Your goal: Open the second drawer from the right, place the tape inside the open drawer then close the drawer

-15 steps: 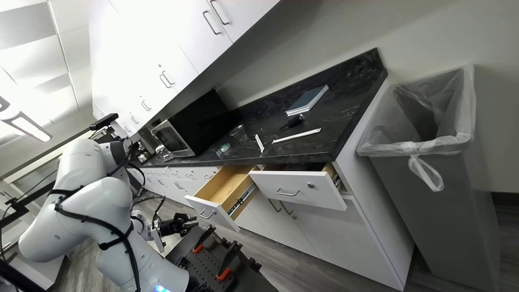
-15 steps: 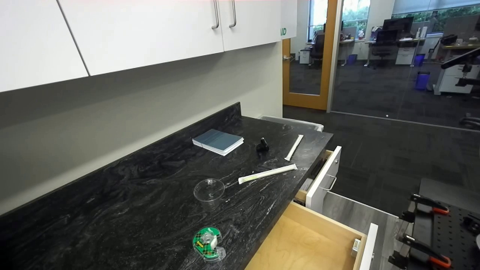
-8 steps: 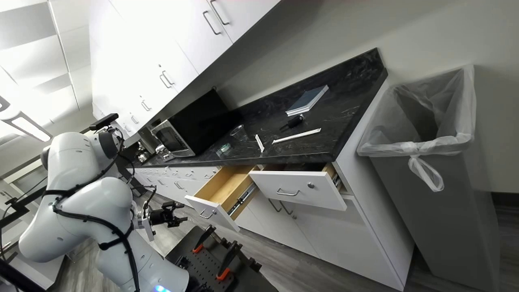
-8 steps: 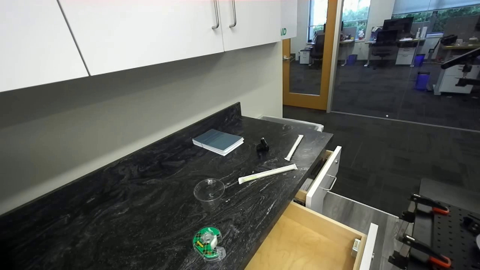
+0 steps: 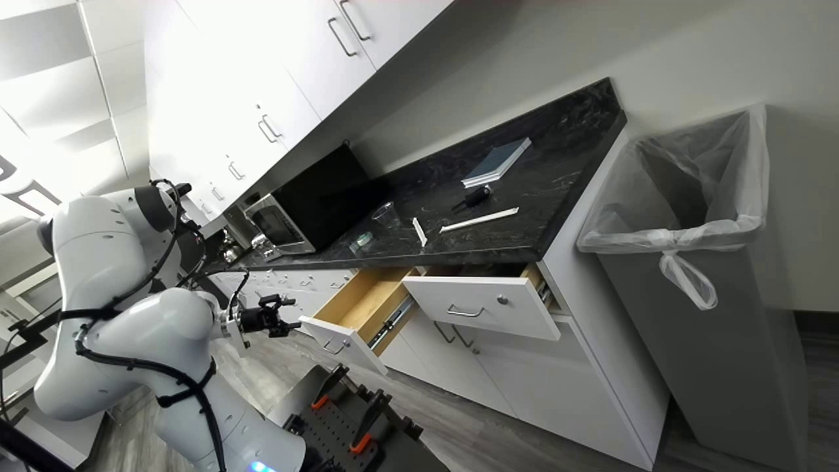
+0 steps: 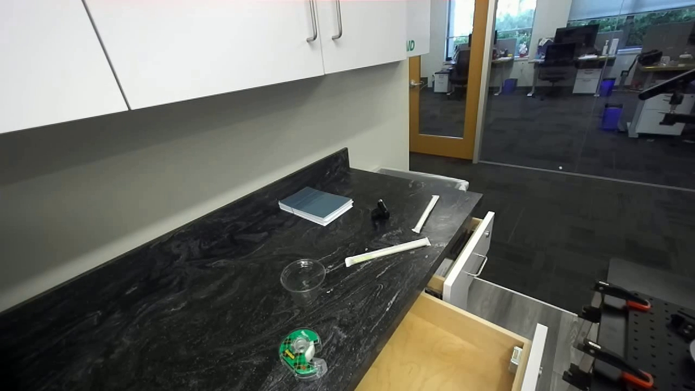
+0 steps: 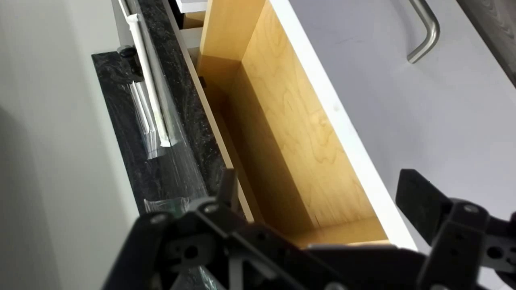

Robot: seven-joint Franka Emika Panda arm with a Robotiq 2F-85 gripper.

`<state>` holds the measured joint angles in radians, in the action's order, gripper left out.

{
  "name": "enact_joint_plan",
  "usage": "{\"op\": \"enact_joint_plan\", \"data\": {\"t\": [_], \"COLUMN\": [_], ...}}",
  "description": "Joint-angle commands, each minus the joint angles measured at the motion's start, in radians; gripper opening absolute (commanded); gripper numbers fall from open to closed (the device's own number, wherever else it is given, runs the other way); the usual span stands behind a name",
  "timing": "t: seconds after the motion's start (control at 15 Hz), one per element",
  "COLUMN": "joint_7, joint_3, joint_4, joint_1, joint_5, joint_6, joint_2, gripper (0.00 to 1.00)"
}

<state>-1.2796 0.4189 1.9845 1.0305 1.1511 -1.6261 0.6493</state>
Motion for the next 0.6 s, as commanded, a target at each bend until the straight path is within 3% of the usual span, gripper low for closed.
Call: {"op": "enact_joint_plan", "data": {"t": [0.0,0.53], "joint_7": [0.004,-0.242], "joint_3": [-0.02,-0.095], "joint_4": [0.004,0.047], "joint_1": [0.02,-0.085], "joint_5": [-0.009,-0.029], "joint_6": [-0.009,-0.022], "joint_2": [-0.004,-0.179], "gripper": [1.0,1.0]}}
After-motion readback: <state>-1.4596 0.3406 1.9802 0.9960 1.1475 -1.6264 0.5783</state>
